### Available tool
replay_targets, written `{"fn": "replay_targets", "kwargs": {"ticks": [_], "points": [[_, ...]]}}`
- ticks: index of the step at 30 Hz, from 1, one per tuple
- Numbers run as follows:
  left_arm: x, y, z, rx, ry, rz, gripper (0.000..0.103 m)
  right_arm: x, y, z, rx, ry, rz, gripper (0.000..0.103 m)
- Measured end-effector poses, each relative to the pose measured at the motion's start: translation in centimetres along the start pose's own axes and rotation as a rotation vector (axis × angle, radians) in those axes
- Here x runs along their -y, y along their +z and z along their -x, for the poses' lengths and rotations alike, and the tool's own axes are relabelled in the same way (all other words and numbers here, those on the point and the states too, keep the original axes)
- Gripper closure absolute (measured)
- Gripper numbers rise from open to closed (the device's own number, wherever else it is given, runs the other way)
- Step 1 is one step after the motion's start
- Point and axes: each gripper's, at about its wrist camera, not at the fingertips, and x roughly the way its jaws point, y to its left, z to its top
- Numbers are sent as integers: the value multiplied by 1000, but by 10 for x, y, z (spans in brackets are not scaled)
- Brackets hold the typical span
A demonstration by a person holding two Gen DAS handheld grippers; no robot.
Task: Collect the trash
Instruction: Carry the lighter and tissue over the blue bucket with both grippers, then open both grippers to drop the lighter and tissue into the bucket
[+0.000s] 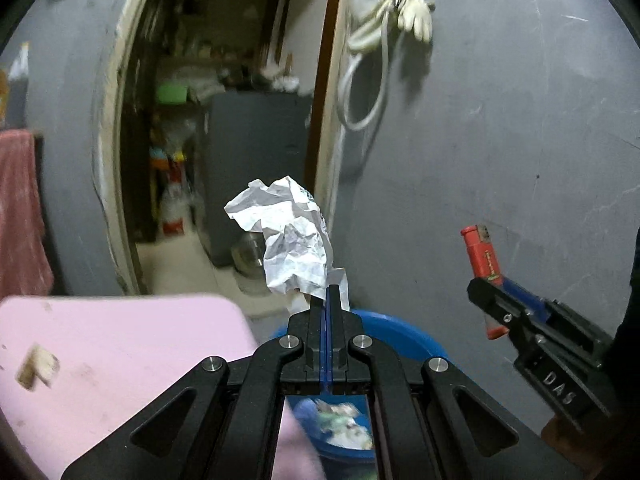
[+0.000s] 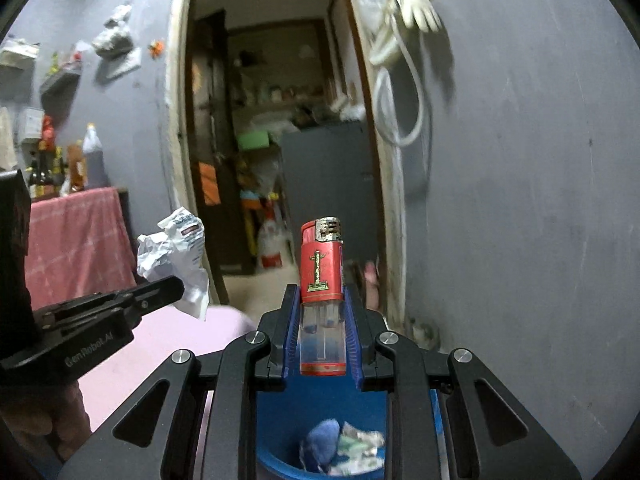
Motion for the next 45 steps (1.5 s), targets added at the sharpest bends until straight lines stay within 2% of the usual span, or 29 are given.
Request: {"fn": "replay_targets", "kwargs": {"ticks": [10,18,20,23,24,29,31,33,35,38,40,41,43,45], "points": [[4,-21,-60,-244,-35,39,103,24,-35,-32,-172,2,-72,83],[-3,-35,-80,-345,-38,67,103,34,-45,-45,-252,-3,-111,83],[-5,-40,-82,-368,-39,84,100,37,-47,-48,-270,-3,-120,81],[-11,-45,-83,-388,-48,112,80,40,-47,-50,-280,-9,-134,71],[-13,-45,-82,-386,-47,121,75,41,-47,-50,-283,-9,-138,71],[-21,-39,-75,-361,-42,141,73,41,-42,-47,-268,-13,-138,70],[-23,-34,-68,-332,-31,141,67,39,-39,-43,-249,-16,-131,66],[-28,-27,-60,-296,-20,140,66,37,-34,-38,-220,-17,-124,57],[-35,-21,-51,-255,-5,141,63,34,-26,-32,-184,-16,-119,52],[-43,-12,-30,-183,21,143,52,26,-14,-23,-130,-9,-106,47],[-52,-5,-14,-125,43,144,43,17,-5,-16,-87,-1,-96,40],[-56,-2,-8,-102,54,143,41,14,-2,-14,-69,3,-95,32],[-66,5,6,-53,85,140,27,6,6,-8,-25,16,-97,26],[-74,11,20,-4,113,140,22,-4,14,-3,14,31,-96,22]]}}
